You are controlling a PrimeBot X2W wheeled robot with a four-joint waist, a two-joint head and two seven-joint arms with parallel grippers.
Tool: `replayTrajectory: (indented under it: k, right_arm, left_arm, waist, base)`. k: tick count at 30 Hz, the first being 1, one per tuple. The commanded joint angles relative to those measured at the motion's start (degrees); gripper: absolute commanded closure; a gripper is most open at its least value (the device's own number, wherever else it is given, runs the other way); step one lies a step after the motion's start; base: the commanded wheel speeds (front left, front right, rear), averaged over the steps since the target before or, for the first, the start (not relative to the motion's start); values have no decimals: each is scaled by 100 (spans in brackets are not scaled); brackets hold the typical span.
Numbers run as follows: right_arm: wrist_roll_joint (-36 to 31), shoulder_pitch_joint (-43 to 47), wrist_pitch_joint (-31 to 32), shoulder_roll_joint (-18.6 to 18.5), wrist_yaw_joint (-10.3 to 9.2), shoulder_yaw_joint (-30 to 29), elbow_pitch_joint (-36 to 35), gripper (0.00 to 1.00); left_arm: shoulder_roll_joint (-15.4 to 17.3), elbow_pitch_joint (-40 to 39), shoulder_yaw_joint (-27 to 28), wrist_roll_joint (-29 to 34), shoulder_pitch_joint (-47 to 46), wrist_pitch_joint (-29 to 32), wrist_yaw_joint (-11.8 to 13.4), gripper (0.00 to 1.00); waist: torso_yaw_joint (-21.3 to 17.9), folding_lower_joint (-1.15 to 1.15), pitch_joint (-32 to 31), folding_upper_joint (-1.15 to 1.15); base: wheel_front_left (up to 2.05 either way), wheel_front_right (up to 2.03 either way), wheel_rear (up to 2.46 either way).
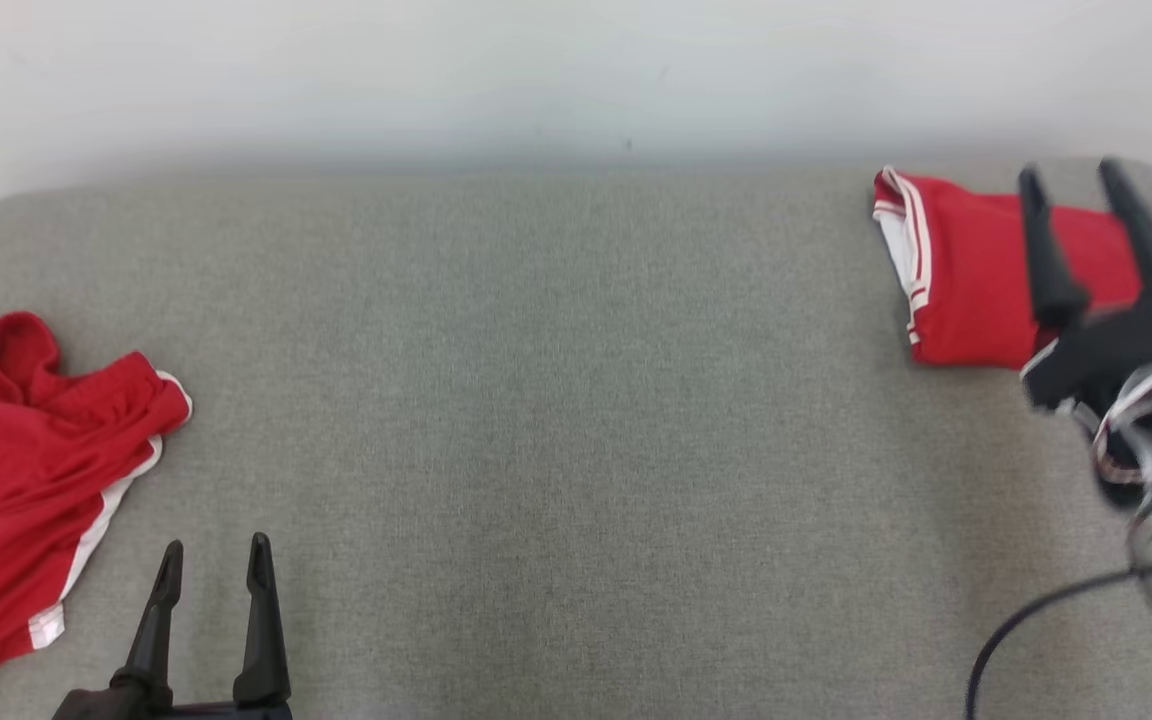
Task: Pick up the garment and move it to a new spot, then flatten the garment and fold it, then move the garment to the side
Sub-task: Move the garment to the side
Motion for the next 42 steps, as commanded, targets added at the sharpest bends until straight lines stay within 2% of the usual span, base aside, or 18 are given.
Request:
replayTrajectory:
  k: [1, 10, 22, 31, 42]
  right_arm:
    - [-124, 255, -8, 82, 2, -101, -141, 0]
    - [-965, 2006, -8, 815, 2, -1181, -1327, 0]
    - [-2085, 3877, -8, 1749, 2, -1742, -2488, 0]
    - [-2881, 4452, -8, 2271, 2, -2087, -2865, 0]
    - [-3085, 4453, -8, 2421, 2, -2202, -2858, 0]
  left_arm:
    - [2, 34, 24, -30, 71, -29, 5, 0]
    - [1, 147, 16, -28, 320, -28, -45, 0]
    - [1, 180, 8, 4, 434, -28, -33, 0]
    - [3, 291, -81, 165, 477, -28, -55, 0]
    - [40, 416, -145, 448, 479, -28, 2, 0]
  waist:
    - [-11, 1, -207, 0]
    - [82, 1, -598, 0]
    - [119, 1, -760, 0]
    - [37, 1, -829, 0]
    - [23, 1, -862, 0]
  base:
    - [0, 0, 0]
    - [0, 0, 0]
    - [0, 0, 0]
    - [0, 0, 0]
    - [0, 0, 0]
